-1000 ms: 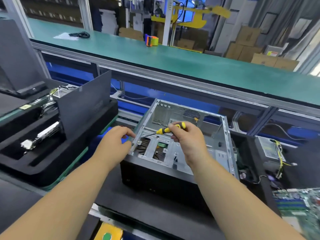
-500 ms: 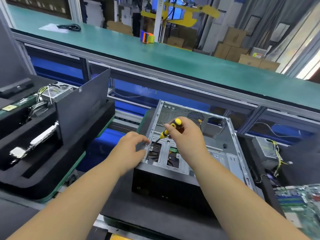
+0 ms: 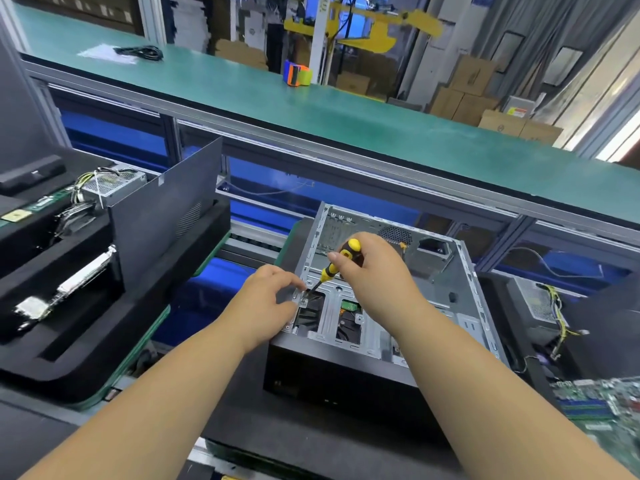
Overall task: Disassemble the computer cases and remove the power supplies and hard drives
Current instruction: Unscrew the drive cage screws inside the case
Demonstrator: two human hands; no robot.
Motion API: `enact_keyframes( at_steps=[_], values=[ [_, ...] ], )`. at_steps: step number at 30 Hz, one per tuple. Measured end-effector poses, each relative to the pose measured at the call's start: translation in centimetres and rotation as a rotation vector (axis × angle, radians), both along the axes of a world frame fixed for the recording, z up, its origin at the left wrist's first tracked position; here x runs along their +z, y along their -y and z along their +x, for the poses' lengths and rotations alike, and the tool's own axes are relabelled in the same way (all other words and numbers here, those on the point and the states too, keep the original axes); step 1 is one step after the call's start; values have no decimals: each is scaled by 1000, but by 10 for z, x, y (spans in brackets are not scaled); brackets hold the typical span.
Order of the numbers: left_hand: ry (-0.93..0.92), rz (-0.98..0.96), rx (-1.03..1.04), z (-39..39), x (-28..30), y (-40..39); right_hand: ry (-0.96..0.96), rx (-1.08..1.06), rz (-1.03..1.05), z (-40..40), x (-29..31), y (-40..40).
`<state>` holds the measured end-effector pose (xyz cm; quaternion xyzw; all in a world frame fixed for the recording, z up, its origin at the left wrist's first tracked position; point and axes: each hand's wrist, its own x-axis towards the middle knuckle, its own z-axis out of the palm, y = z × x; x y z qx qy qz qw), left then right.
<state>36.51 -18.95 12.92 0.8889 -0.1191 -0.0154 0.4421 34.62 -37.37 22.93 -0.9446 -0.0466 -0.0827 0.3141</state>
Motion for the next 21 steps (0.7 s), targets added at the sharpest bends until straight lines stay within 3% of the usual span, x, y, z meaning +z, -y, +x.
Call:
enact_keyframes(
  at_steps=[9, 21],
  values=[
    [50, -68, -18, 4, 5, 8, -19, 85, -2, 11, 7, -6],
    [-23, -470, -104, 10, 31, 20, 12, 168, -48, 21, 14, -12]
  ],
)
